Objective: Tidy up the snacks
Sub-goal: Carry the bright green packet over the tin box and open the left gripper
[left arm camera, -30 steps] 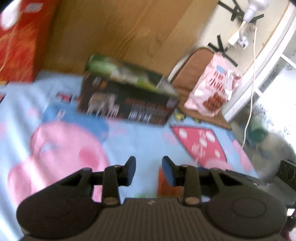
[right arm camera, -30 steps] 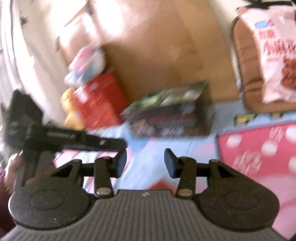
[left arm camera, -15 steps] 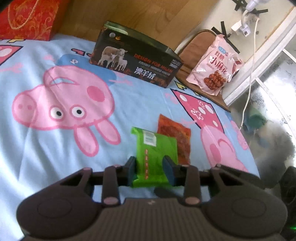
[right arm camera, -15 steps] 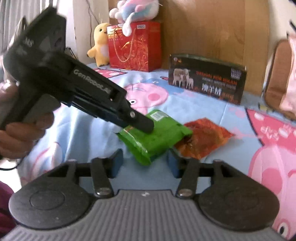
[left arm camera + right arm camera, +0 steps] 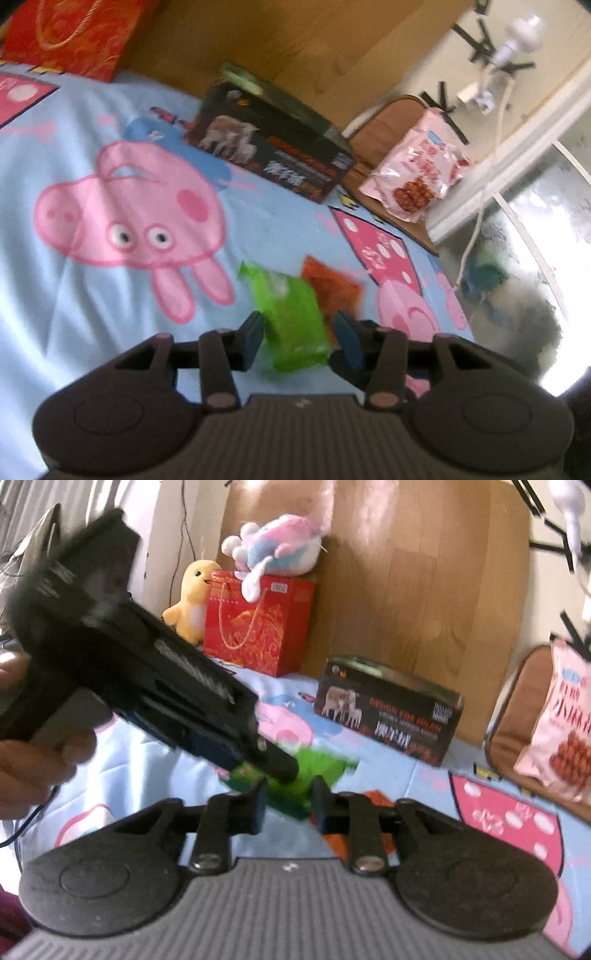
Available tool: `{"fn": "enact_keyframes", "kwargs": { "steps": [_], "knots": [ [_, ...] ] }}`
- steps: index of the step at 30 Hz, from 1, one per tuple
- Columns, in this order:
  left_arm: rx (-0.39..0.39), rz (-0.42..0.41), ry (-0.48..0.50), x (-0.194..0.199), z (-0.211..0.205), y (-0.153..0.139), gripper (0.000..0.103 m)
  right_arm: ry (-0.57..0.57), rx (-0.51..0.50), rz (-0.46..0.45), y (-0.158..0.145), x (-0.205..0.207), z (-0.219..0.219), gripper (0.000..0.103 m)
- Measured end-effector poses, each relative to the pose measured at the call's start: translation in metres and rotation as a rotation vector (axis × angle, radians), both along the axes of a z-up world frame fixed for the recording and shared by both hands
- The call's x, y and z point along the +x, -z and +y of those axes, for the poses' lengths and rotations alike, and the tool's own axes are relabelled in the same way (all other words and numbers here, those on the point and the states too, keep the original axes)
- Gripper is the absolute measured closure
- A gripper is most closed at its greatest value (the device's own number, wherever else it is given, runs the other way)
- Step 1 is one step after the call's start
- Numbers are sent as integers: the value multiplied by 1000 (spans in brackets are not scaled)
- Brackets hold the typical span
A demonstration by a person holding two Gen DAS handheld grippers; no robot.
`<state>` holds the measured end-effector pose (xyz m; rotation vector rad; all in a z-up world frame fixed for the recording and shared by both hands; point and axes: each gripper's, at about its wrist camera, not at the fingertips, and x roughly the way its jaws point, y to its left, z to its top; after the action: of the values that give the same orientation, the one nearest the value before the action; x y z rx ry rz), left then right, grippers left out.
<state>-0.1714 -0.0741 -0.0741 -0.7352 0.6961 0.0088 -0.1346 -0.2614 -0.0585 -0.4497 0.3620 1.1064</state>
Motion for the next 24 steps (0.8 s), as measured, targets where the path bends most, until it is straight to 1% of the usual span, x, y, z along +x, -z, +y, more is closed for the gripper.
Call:
{"fn": "enact_keyframes", "kwargs": {
  "steps": [2, 3, 4, 6, 7, 8, 9, 10, 11, 12, 13, 14, 15, 16, 17, 19, 21, 24],
  "knots": [
    [66, 28, -42, -3, 4, 0, 64, 7, -15, -32, 3, -3, 6, 83],
    [81, 39, -64, -5, 8, 1, 64, 17, -22, -44, 4, -2, 10, 83],
    [62, 40, -71, -7, 12, 2, 64, 18, -18, -37, 3, -1, 11, 83],
    [20, 20, -57, -10, 18, 2, 64, 12, -4, 11, 2, 3, 10, 82],
    [24, 11, -47, -11, 18, 0, 64, 11, -6, 42, 2, 6, 9, 82],
    [35, 4, -37, -11, 18, -2, 64, 1, -19, 76, 4, 9, 9, 77],
    [39, -1, -22, -10, 17, -3, 64, -3, -32, 98, 7, 9, 8, 62],
    [36, -3, -11, -7, 16, -3, 64, 1, -43, 109, 11, 10, 7, 53],
    [35, -2, -1, -5, 14, -2, 64, 0, -59, 108, 15, 8, 7, 42],
    [41, 1, 11, -2, 13, -1, 64, -3, -86, 106, 20, 7, 8, 41],
    [53, 11, 16, 2, 9, 2, 64, -3, -121, 108, 26, 7, 10, 41],
    [66, 27, 18, 6, 7, 4, 69, 0, -137, 116, 31, 8, 12, 42],
    [71, 44, 18, 8, 6, 7, 75, 3, -114, 139, 30, 11, 11, 50],
    [57, 61, 15, 9, 7, 12, 78, 1, -114, 177, 29, 15, 14, 60],
    [41, 56, -2, 7, 11, 14, 77, 9, -112, 190, 26, 17, 16, 83],
    [5, 46, -27, 1, 21, 14, 78, 9, -99, 167, 20, 15, 21, 83],
    [8, 41, -51, -5, 30, 12, 80, -11, -69, 148, 15, 9, 23, 87],
    [9, 53, -83, -13, 39, 14, 80, -39, -37, 78, 6, 0, 31, 88]
  ]
}}
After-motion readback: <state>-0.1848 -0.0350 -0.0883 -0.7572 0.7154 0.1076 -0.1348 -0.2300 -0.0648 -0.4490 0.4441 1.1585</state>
